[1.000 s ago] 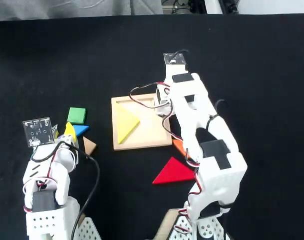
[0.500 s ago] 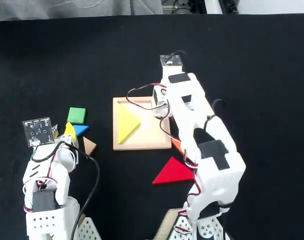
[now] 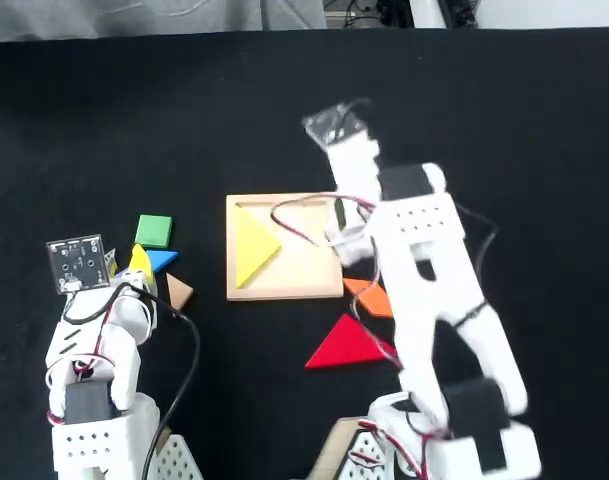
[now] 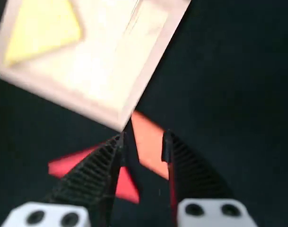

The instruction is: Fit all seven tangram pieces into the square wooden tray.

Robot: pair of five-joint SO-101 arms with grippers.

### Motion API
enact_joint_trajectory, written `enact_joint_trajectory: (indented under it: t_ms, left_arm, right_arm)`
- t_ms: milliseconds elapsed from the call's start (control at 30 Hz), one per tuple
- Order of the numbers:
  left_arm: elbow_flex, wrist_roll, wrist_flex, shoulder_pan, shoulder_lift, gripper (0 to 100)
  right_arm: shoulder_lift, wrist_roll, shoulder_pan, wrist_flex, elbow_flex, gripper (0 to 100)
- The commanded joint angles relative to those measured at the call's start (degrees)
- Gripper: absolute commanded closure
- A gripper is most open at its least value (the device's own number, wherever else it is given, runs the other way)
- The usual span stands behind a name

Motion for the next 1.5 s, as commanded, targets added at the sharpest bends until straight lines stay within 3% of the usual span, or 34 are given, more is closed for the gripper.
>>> enact_joint_trajectory:
  t_ms: [0,300,433,567,633,767,1200,1467]
  left_arm:
    - [0.22,-0.44,-0.44,0.84,-0.35,88]
    - [0.31,-0.44,-0.44,0.84,-0.35,88]
    - [1.10,-0.44,-1.85,0.84,-0.35,88]
    - [1.19,-0.44,-2.46,0.84,-0.35,88]
    - [1.19,-0.44,-2.46,0.84,-0.35,88]
    - [1.19,-0.44,-2.46,0.84,-0.35,88]
    - [1.19,-0.44,-2.46,0.84,-0.35,88]
    - [1.19,-0.44,-2.46,0.84,-0.35,88]
  right_arm:
    - [-8.57,11.60,-0.97,8.44,2.77,87.2]
    - [-23.08,34.11,-10.99,12.57,21.58,87.1]
    - [-23.08,38.86,-13.01,10.55,27.91,83.0]
    - [-21.41,39.82,-12.92,7.47,29.93,64.6]
    - [-20.18,40.18,-13.27,4.92,31.52,60.2]
    - [-17.80,43.78,-13.36,-0.35,35.65,64.0]
    - [-16.66,43.69,-15.82,-13.27,44.35,64.9]
    - [-16.66,44.04,-15.47,-13.54,45.49,65.1]
